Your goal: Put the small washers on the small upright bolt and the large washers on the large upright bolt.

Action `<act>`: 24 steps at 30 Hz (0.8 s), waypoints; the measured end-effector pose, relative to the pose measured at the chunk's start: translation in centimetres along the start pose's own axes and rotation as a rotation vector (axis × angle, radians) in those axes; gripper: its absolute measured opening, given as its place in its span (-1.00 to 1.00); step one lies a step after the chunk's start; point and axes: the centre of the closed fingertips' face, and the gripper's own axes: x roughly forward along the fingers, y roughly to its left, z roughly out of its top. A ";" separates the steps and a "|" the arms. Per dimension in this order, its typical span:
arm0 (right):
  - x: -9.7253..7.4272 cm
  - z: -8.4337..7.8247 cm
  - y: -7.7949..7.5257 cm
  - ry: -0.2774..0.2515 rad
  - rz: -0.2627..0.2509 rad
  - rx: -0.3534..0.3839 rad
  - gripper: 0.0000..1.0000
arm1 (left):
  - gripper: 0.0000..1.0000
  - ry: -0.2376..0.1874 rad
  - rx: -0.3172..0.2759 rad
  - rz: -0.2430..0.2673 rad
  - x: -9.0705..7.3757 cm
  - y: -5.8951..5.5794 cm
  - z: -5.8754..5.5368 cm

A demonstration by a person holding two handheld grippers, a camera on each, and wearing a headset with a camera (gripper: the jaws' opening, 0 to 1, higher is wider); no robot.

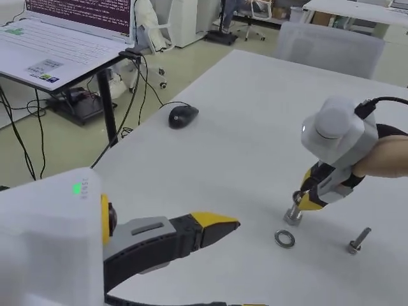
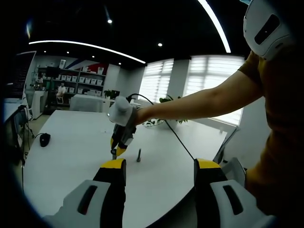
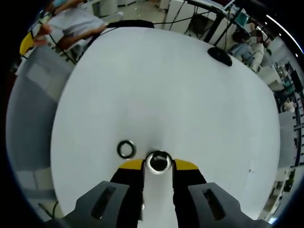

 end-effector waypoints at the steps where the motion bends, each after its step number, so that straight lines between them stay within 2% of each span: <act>1: 0.3 -0.2 0.2 0.012 0.004 0.006 -0.55 | 0.14 0.012 0.002 0.001 0.1 0.0 -0.2; 13: 3.3 -0.9 0.3 0.032 0.017 -0.004 -0.55 | 0.14 0.007 -0.010 -0.003 0.4 -0.2 -0.4; 24: 3.5 -1.2 0.5 0.025 0.032 0.002 -0.53 | 0.14 0.010 -0.016 0.000 0.6 -0.3 -0.6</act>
